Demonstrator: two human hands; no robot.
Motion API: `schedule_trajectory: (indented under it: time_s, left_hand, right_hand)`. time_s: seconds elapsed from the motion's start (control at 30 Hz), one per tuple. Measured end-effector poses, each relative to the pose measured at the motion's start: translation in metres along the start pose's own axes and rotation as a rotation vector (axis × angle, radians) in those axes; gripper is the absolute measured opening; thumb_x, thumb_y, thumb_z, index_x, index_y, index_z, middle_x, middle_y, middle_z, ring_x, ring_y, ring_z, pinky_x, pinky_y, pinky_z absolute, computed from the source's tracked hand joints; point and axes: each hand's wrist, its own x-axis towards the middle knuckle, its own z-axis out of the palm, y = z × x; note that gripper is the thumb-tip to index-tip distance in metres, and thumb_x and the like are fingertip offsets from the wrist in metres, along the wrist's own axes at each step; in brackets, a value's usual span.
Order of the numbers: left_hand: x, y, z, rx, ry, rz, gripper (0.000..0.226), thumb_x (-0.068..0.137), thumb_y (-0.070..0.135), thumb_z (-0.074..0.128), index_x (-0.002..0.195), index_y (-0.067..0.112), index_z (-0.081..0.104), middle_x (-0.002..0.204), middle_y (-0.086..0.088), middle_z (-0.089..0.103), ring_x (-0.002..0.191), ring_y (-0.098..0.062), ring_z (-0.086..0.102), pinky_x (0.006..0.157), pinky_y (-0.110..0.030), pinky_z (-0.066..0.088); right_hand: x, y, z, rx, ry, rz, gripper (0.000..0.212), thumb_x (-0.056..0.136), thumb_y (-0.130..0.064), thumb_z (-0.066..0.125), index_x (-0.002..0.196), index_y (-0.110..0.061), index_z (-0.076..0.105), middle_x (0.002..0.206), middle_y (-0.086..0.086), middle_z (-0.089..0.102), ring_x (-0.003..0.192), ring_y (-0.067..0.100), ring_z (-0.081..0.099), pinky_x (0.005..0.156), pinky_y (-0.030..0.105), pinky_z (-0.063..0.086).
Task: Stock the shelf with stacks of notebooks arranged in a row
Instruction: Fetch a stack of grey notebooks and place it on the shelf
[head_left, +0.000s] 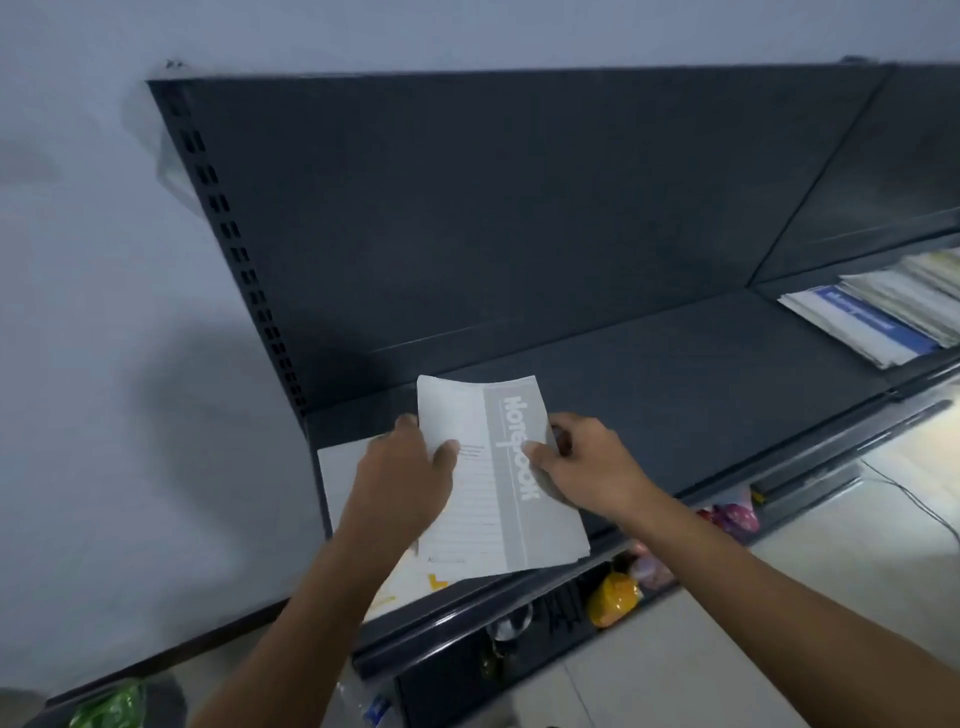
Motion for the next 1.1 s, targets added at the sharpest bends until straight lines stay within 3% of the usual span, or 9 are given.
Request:
schedule_trajectory:
  time_s: [0.1,0.3,0.37,0.43,0.5,0.6,0.8,0.9,1.1]
  left_hand:
    - [0.010,0.029,0.014,-0.014,-0.002,0.108,0.036,0.098,0.041,0.055,0.117,0.009,0.052,0.104,0.000,0.066,0.083,-0.015,0.061,0.062,-0.026,0.045]
    - [0.015,0.092,0.049,-0.081,-0.052,0.209,0.036,0.094,0.036,0.065,0.112,0.008,0.049,0.106,-0.007,0.070,0.086,-0.023,0.066,0.063,-0.026,0.043]
    - [0.016,0.117,0.063,-0.072,-0.074,0.241,0.035,0.094,0.036,0.065,0.111,0.011,0.047,0.104,-0.005,0.068,0.079,-0.017,0.063,0.054,-0.021,0.037]
    - [0.017,0.146,0.079,-0.053,-0.091,0.266,0.034,0.094,0.038,0.063,0.110,0.013,0.046,0.100,0.000,0.066,0.070,-0.007,0.055,0.051,-0.017,0.032]
    - [0.017,0.178,0.098,-0.030,-0.112,0.276,0.035,0.094,0.041,0.062,0.112,0.015,0.047,0.099,0.002,0.064,0.071,-0.006,0.052,0.052,-0.017,0.030]
    - [0.014,0.231,0.135,0.006,-0.148,0.299,0.037,0.093,0.044,0.059,0.115,0.016,0.046,0.104,0.002,0.062,0.084,-0.015,0.056,0.053,-0.021,0.031]
    - [0.002,0.334,0.213,0.054,-0.201,0.365,0.038,0.094,0.044,0.059,0.117,0.017,0.045,0.108,0.001,0.061,0.091,-0.019,0.060,0.065,-0.032,0.043]
    - [-0.004,0.377,0.245,0.064,-0.218,0.386,0.039,0.094,0.044,0.060,0.118,0.017,0.045,0.110,0.001,0.061,0.090,-0.019,0.059,0.067,-0.032,0.043]
    - [-0.007,0.451,0.294,0.075,-0.281,0.432,0.041,0.093,0.043,0.063,0.118,0.018,0.042,0.112,0.000,0.060,0.090,-0.017,0.056,0.069,-0.031,0.042]
  right_hand:
    - [-0.005,0.017,-0.029,-0.064,0.090,0.010,0.025,0.098,-0.036,0.061,0.103,-0.013,0.067,0.086,0.000,0.070,0.082,0.015,0.064,0.065,0.023,0.047]
    - [-0.016,0.065,-0.081,-0.107,0.179,0.097,0.027,0.099,-0.039,0.058,0.093,-0.013,0.061,0.082,0.004,0.067,0.079,0.020,0.063,0.070,0.037,0.050]
    - [-0.019,0.083,-0.101,-0.101,0.213,0.115,0.030,0.100,-0.037,0.057,0.090,-0.008,0.057,0.081,0.005,0.065,0.076,0.020,0.060,0.067,0.035,0.047]
    - [-0.022,0.102,-0.123,-0.084,0.243,0.119,0.026,0.101,-0.035,0.057,0.086,-0.014,0.056,0.076,-0.002,0.060,0.074,0.017,0.057,0.063,0.032,0.043]
    - [-0.027,0.123,-0.149,-0.079,0.271,0.123,0.022,0.101,-0.033,0.056,0.083,-0.022,0.054,0.072,-0.008,0.057,0.073,0.016,0.056,0.063,0.031,0.042]
    - [-0.033,0.166,-0.191,-0.066,0.310,0.165,0.022,0.100,-0.034,0.055,0.093,-0.014,0.060,0.078,0.001,0.064,0.081,0.023,0.061,0.072,0.037,0.049]
    - [-0.047,0.257,-0.274,-0.057,0.384,0.224,0.018,0.100,-0.035,0.054,0.097,-0.018,0.059,0.081,-0.005,0.060,0.083,0.024,0.058,0.067,0.034,0.042]
    - [-0.054,0.292,-0.307,-0.069,0.419,0.255,0.022,0.099,-0.037,0.052,0.100,-0.016,0.059,0.086,0.001,0.064,0.084,0.026,0.059,0.072,0.036,0.047]
    - [-0.065,0.343,-0.364,-0.058,0.477,0.324,0.022,0.099,-0.035,0.052,0.100,-0.014,0.059,0.080,0.002,0.061,0.080,0.027,0.058,0.065,0.034,0.042]
